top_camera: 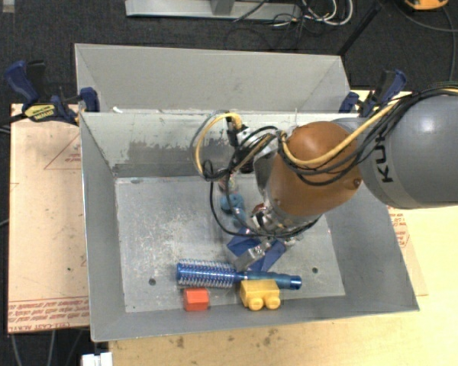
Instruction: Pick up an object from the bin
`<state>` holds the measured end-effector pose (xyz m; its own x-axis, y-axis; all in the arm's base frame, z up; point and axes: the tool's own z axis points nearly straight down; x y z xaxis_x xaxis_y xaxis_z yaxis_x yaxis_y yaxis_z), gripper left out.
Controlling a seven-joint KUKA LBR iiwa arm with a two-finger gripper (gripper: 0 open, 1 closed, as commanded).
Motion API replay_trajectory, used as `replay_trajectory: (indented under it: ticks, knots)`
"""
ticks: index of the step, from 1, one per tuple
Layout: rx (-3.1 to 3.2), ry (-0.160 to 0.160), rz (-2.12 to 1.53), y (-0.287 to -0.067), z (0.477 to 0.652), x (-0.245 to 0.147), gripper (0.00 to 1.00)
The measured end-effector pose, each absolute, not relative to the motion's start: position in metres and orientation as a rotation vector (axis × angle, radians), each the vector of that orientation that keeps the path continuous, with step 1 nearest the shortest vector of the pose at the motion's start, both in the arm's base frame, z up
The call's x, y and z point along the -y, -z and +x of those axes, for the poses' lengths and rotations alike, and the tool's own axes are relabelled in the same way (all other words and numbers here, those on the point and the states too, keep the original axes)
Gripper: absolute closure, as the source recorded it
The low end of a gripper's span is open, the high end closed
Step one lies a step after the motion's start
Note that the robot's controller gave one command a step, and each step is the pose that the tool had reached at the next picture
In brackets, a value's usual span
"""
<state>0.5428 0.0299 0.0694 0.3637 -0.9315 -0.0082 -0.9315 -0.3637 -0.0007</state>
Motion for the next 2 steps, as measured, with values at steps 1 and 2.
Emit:
replay_trajectory:
  ticks: [1, 2]
  knots:
    - [-1.766, -0.011, -2.587, -0.071, 0.543, -0.032, 1.0]
    - [-1.774, 0.008, -2.585, -0.182, 0.545, -0.033, 1.0]
